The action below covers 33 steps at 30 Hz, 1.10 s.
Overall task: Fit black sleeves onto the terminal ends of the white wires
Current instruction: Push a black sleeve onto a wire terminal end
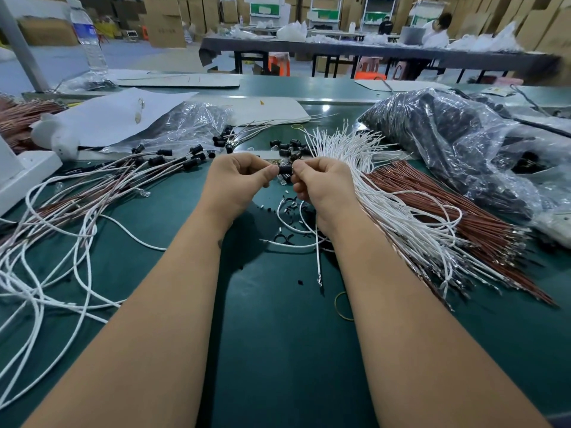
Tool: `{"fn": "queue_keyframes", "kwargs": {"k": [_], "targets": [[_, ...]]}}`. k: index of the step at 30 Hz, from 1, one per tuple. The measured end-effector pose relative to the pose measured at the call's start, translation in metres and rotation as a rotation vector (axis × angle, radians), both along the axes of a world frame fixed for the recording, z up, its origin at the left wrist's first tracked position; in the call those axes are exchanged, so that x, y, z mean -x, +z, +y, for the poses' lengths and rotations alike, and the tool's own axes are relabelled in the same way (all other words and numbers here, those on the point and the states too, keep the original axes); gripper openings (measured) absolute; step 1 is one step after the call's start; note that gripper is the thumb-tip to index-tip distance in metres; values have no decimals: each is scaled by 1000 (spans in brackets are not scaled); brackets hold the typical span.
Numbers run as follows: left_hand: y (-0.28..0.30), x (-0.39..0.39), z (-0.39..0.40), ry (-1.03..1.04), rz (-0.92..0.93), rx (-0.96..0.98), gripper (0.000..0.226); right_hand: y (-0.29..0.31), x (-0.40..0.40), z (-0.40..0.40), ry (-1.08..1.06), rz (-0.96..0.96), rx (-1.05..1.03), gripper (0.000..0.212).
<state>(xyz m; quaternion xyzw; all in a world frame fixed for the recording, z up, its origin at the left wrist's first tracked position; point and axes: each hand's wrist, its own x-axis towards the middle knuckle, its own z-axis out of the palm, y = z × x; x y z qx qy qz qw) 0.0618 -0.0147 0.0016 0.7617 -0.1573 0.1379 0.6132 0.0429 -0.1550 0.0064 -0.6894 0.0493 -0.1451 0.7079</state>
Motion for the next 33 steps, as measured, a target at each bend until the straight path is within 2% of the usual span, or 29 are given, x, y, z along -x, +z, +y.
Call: {"fn": "queue_keyframes", "kwargs": {"k": [8, 15, 25, 33], "targets": [[0, -1, 3, -2, 26, 10, 12, 1, 2, -1, 36, -59, 10, 18], [1, -2, 3, -28, 52, 18, 11, -1, 3, -2, 52, -25, -4, 17], [0, -5, 7, -78, 187, 129, 11, 1, 4, 0, 91, -96, 24, 18], [1, -2, 1, -49, 176, 186, 12, 8, 1, 5, 41, -116, 13, 14]]}}
